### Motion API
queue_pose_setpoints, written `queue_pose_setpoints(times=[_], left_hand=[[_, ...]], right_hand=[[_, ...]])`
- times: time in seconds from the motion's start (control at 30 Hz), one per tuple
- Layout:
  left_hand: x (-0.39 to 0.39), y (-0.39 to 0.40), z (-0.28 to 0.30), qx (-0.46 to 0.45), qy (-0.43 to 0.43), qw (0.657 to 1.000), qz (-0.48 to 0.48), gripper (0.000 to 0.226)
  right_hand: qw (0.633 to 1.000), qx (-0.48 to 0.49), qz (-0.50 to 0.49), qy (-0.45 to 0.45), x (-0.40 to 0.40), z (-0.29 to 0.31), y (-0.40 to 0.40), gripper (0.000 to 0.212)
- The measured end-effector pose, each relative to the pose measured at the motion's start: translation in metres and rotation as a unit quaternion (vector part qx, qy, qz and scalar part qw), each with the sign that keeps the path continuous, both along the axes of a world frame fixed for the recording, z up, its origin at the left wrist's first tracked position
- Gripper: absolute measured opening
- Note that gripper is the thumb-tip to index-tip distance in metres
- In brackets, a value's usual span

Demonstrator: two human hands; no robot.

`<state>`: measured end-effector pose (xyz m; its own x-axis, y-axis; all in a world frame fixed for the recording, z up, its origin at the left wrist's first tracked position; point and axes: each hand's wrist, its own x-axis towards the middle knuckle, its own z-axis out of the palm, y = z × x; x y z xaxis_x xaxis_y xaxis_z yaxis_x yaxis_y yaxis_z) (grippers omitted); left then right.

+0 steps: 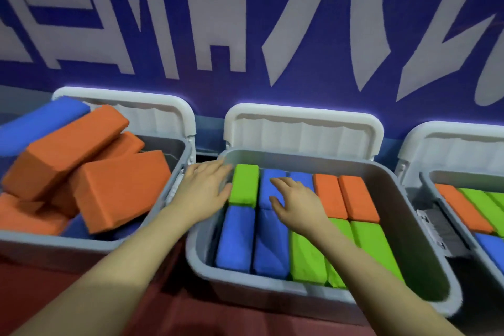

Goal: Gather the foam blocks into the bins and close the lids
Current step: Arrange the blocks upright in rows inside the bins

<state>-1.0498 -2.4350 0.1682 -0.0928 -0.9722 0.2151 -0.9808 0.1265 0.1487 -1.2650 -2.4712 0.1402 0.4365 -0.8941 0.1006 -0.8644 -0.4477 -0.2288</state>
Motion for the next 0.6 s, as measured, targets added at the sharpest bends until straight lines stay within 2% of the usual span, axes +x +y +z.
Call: queue_pose_setpoints(times=[0.13,0.2,0.27,0.43,0.6], left_hand=[[0.102,0.006,0.014,-0.014,0.005,1.000,-0.024,0.070],[0.154,0.010,0.022,-0.019,-0.001,0.999,-0.029,0.062],[0.203,0.017,0.032,-0.002,0.004,1.000,-0.022,0.065],[0.310,0.043,0.040,-0.069,-0.046,0.996,-0.023,0.058],[0.389,0.054,0.036,-0.066,-0.027,0.997,-0.028,0.071]], right_hand=[[0.999,0.015,0.008,-0.032,0.105,0.007,0.010,0.052],[0.998,0.011,0.040,-0.042,0.159,0.016,0.015,0.065],[0.997,0.006,0.066,-0.041,0.210,0.025,0.018,0.072],[0.996,0.015,0.084,-0.019,0.318,0.051,0.027,0.085],[0.993,-0.026,0.114,-0.027,0.381,0.065,0.039,0.087]])
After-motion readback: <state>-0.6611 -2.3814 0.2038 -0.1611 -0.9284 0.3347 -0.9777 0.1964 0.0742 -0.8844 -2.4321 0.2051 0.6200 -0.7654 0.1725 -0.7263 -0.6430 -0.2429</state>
